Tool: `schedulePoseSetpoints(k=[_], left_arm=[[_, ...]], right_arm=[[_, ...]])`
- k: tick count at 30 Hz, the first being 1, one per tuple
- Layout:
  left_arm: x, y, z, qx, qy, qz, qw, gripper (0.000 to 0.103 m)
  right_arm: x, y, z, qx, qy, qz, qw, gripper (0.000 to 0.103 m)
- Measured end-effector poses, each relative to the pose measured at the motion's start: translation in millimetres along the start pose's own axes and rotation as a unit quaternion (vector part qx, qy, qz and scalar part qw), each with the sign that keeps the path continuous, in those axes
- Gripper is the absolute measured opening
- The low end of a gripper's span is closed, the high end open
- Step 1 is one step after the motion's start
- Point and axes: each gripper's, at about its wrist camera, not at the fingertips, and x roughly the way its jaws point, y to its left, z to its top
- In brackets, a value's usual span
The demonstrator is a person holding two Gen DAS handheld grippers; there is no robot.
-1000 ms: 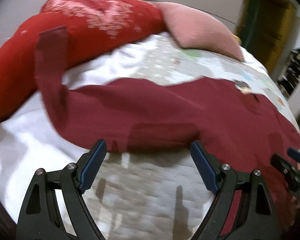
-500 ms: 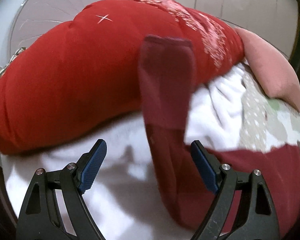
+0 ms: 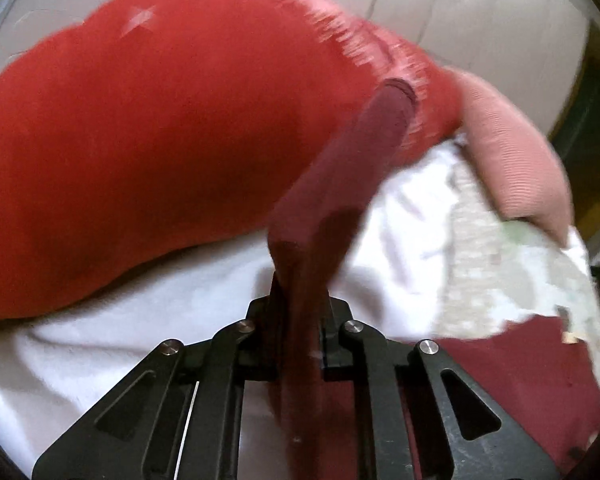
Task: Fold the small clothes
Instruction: 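Grasp the sweater sleeve cuff with the left gripper, then fold the sleeve and side panel across the sweater body with the left gripper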
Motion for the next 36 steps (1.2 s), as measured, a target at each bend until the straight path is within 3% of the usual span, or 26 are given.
schedulePoseSetpoints(k=[5, 8, 13, 19, 22, 24, 27, 30, 33, 36], left_arm=[[-43.6, -51.8, -9.4, 0.043, -0.011, -0.077, 0.9961, 0.010], [-64.5, -109.8, -27.4, 0.087, -0.012, -0.125, 0.9882, 0.010], [-58.9, -209.0, -61.1, 0.128, 0.013, -0.195, 0.9722, 0.010], [-39.4, -290.4, -119.5, 0.165, 0.067, -0.236, 0.9553, 0.010], [-24.7, -323.9, -152.7, 0.215, 0.110, -0.215, 0.9464, 0.022], [-24.3, -329.3, -160.7, 0.227, 0.115, -0.225, 0.9406, 0.039], [-45.7, -322.0, -157.6, 0.243, 0.112, -0.237, 0.9339, 0.050], [-74.0, -300.6, -144.3, 0.249, 0.096, -0.254, 0.9299, 0.052], [-91.6, -263.5, -128.6, 0.254, 0.049, -0.203, 0.9444, 0.062], [-87.3, -221.7, -117.4, 0.241, 0.008, -0.128, 0.9619, 0.064]], right_arm=[[-11.6, -11.0, 3.9, 0.008, -0.011, -0.001, 1.000, 0.103], [-23.3, -25.8, 10.9, 0.022, -0.026, -0.009, 0.999, 0.103], [-39.8, -61.6, 18.7, 0.054, -0.045, -0.032, 0.997, 0.103], [-50.3, -102.2, 19.0, 0.069, -0.045, -0.064, 0.995, 0.103], [-51.9, -122.5, 15.4, 0.086, -0.035, -0.072, 0.993, 0.103], [-53.5, -133.1, 12.3, 0.095, -0.032, -0.079, 0.992, 0.103], [-58.0, -145.6, 7.9, 0.104, -0.032, -0.090, 0.990, 0.103], [-59.8, -152.5, 7.2, 0.115, -0.033, -0.085, 0.989, 0.103], [-58.4, -151.3, 11.9, 0.117, -0.037, -0.068, 0.990, 0.103], [-53.8, -145.1, 17.1, 0.111, -0.040, -0.056, 0.991, 0.103]])
